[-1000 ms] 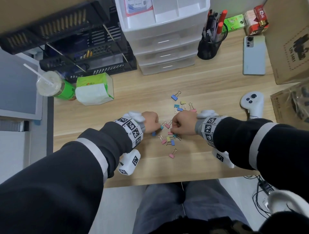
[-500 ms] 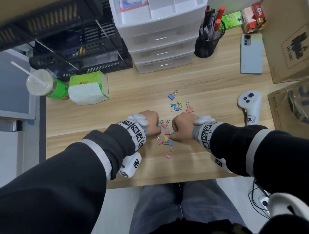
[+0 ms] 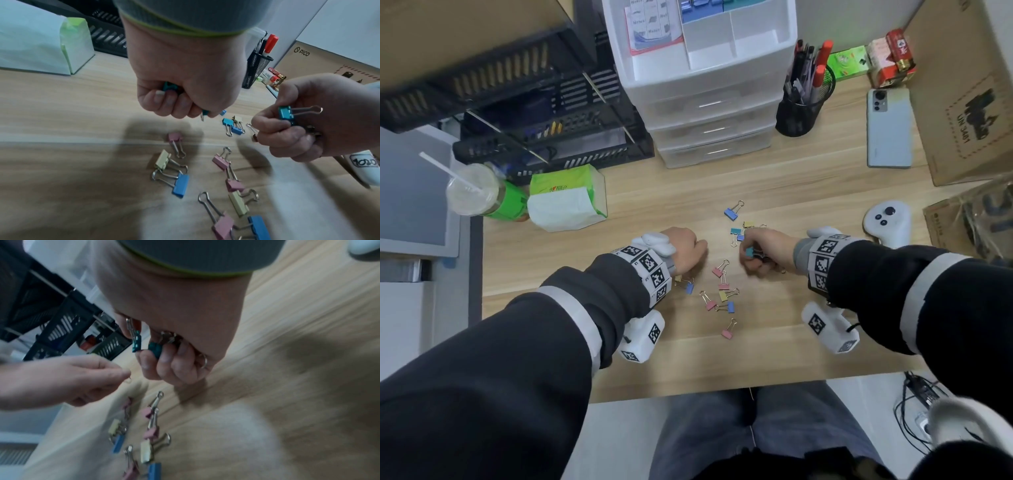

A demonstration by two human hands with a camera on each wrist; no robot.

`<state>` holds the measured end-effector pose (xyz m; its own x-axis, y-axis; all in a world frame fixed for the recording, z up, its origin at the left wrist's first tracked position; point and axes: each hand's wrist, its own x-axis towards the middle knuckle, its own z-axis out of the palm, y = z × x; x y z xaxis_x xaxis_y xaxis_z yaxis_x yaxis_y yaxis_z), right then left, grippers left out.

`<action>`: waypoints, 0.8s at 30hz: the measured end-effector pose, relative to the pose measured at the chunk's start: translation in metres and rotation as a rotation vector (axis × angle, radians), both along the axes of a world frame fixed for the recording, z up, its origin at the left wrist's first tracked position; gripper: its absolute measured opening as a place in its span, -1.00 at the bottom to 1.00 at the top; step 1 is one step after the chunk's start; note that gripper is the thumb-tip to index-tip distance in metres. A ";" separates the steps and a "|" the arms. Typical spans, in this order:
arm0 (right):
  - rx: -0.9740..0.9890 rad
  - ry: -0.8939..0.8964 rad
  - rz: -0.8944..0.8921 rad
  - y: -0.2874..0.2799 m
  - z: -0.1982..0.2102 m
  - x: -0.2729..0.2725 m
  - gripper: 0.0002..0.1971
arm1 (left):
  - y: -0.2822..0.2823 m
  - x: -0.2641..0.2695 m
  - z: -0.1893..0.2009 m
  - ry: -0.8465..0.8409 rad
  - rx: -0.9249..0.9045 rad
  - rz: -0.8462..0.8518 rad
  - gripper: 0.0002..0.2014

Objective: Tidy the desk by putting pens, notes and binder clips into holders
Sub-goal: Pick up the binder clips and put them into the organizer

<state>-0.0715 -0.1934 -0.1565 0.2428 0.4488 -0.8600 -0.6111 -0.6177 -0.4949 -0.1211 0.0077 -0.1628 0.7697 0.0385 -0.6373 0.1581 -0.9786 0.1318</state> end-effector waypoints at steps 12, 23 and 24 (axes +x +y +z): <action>-0.001 -0.216 0.019 0.008 0.000 0.031 -0.81 | 0.001 0.017 0.003 -0.098 -0.111 -0.025 -0.69; -0.292 -0.922 0.618 0.023 -0.014 0.041 -0.77 | 0.018 0.019 0.018 -0.001 -0.121 0.067 -0.48; -0.312 -0.949 0.682 0.025 -0.017 0.040 -0.75 | 0.019 0.018 0.019 0.010 -0.130 0.077 -0.46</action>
<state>-0.0316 -0.1680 -0.1736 0.6303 0.5357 -0.5619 0.4128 -0.8442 -0.3419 -0.1029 0.0270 -0.1435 0.7611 0.0139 -0.6485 0.2341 -0.9383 0.2546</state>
